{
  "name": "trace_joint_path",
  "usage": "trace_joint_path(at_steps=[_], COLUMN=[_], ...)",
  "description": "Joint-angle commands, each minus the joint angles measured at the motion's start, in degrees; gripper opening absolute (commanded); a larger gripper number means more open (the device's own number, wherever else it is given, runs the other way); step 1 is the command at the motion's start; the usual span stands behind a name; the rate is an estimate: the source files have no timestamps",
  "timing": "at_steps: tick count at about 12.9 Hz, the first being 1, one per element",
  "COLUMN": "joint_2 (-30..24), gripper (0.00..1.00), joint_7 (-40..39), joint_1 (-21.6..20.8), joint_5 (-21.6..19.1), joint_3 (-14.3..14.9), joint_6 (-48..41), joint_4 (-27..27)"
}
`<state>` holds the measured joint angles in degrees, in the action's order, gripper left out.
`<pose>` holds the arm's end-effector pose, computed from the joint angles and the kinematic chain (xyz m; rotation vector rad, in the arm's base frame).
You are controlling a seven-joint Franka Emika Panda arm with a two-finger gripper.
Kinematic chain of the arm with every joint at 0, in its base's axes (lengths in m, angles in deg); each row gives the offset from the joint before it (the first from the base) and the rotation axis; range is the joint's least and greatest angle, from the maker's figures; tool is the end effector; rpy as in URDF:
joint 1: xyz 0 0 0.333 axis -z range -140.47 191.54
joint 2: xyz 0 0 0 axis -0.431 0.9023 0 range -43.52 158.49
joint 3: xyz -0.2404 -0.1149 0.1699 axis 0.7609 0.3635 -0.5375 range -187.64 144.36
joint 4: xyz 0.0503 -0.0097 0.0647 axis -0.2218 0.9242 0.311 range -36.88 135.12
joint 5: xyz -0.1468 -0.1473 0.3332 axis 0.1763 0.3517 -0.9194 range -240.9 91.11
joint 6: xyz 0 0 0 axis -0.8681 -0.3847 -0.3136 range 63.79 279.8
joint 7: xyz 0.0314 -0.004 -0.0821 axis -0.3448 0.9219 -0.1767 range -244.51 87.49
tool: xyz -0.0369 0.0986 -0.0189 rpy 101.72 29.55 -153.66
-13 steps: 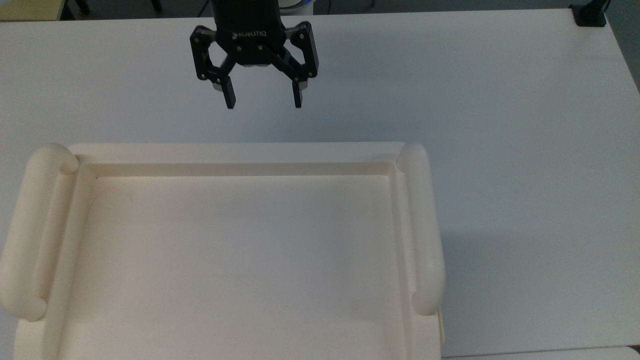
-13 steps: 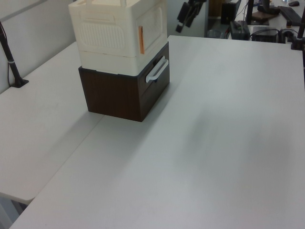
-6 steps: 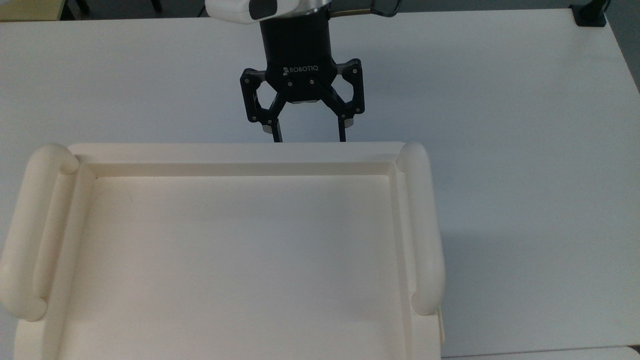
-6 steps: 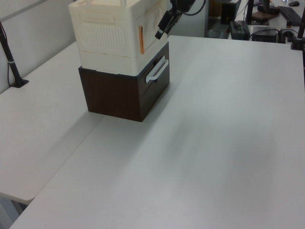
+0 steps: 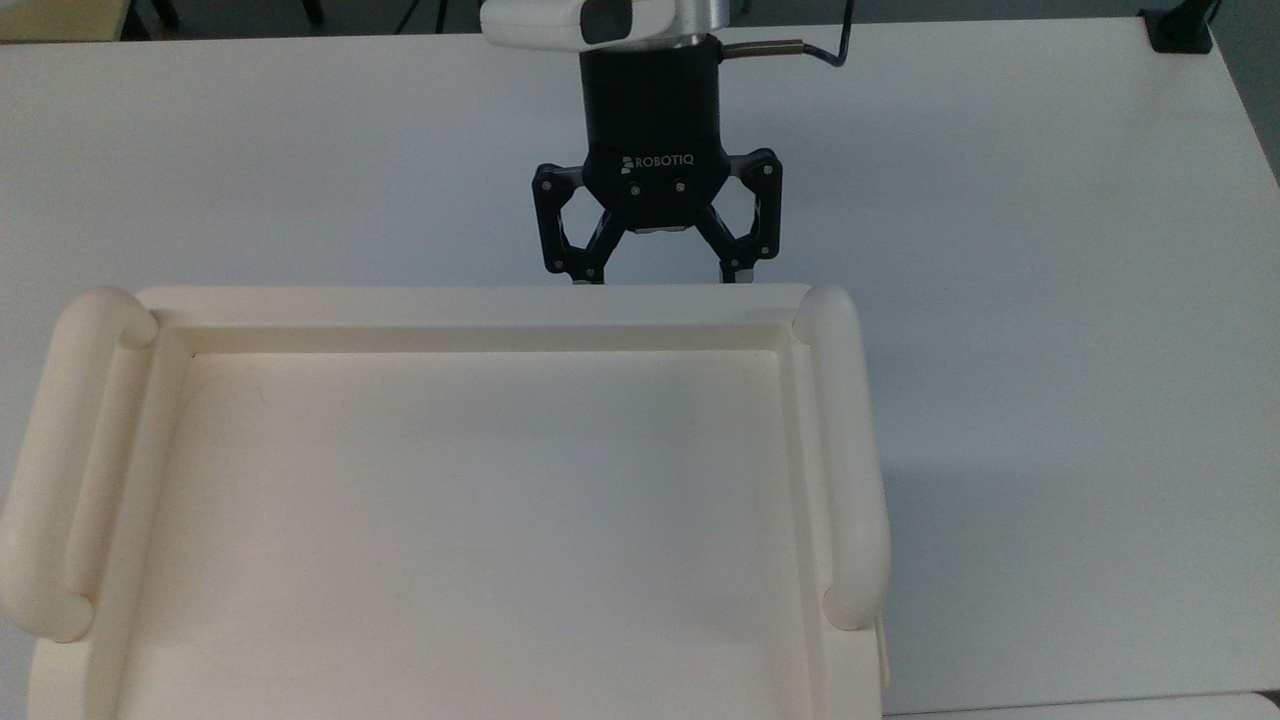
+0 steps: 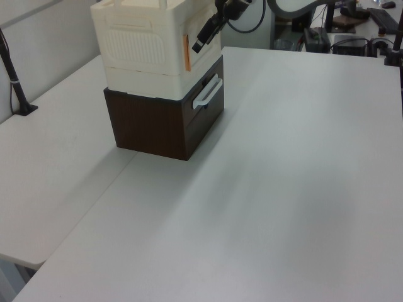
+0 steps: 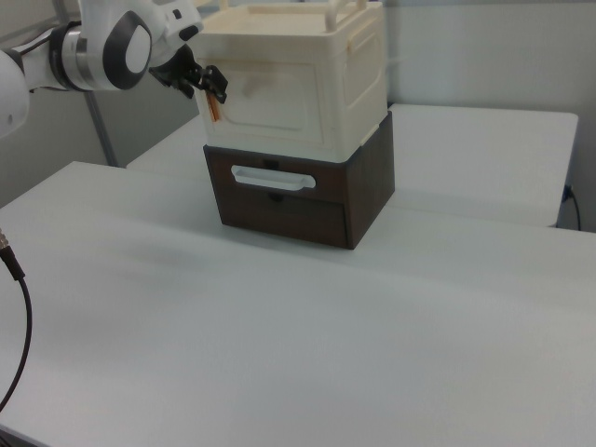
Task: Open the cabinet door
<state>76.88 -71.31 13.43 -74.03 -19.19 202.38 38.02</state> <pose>0.6995 0.1244 0.6031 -2.8903 -0.0836 -1.0274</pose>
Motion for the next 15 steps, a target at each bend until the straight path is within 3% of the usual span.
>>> trace_joint_path(at_steps=[1, 4, 6, 14, 15], joint_2=[2.9, 5.0, 5.0, 3.8, 3.3], gripper=[0.77, 0.7, 0.62, 0.02, 0.0], joint_7=[4.4, 7.6, 8.0, 7.6, 7.4], joint_1=[-1.3, -1.3, -1.3, -1.3, -1.3], joint_5=[3.2, 8.2, 8.4, 8.6, 8.7], joint_3=[0.4, 0.5, 0.5, 0.5, 0.5], joint_6=[5.0, 9.0, 9.3, 9.2, 9.1], joint_4=[-1.3, -1.7, -2.2, -1.9, -1.7])
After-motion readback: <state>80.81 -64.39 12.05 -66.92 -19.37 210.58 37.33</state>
